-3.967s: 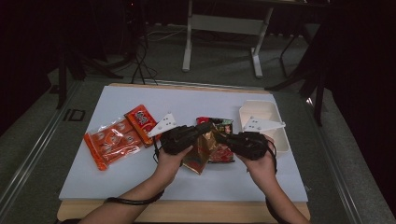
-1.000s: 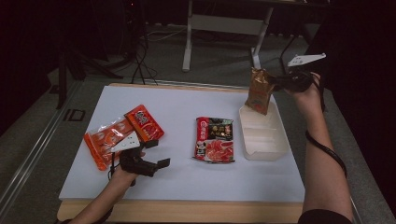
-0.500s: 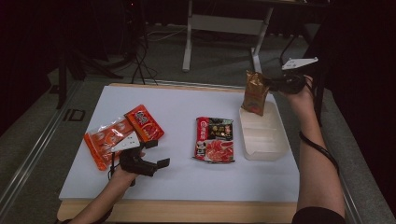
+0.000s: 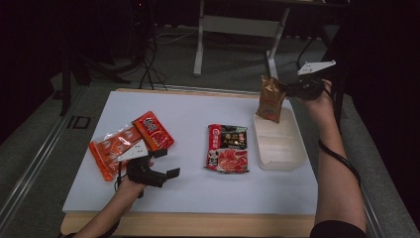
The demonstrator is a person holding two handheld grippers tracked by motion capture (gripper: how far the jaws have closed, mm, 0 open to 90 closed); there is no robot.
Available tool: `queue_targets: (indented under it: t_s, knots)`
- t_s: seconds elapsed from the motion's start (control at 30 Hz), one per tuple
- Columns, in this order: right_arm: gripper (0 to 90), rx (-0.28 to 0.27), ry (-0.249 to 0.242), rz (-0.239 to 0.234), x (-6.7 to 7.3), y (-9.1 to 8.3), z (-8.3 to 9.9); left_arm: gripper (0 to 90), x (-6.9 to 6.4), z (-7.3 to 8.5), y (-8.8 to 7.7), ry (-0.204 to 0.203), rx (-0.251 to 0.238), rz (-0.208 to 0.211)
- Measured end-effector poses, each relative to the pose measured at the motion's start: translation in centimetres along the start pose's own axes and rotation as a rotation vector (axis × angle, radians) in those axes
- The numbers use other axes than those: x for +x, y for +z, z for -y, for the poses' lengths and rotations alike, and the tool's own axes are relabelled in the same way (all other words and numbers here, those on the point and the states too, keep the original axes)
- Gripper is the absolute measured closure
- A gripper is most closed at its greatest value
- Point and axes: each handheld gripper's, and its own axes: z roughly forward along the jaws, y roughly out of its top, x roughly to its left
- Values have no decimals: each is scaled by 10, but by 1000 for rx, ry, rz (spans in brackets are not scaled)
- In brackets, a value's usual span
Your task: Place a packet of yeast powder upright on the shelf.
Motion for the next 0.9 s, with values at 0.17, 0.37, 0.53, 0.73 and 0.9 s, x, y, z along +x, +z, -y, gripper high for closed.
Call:
queue_targets:
  t_s: [0.17,0.37,0.53,0.73,0.9]
  knots:
    - [892,31,-8,32,-6,-8,-2,31,1,0,0,-7,-4,3]
    - [891,47,-16,19,-6,-2,-1,31,1,0,1,-3,0,3]
    - [890,16,5,-32,-4,8,-1,31,2,1,-1,-9,-3,3]
    - [890,-18,33,-86,0,16,2,31,2,1,0,-10,-7,5]
    - [889,-57,91,-93,-3,19,17,31,2,1,-1,-12,-7,1]
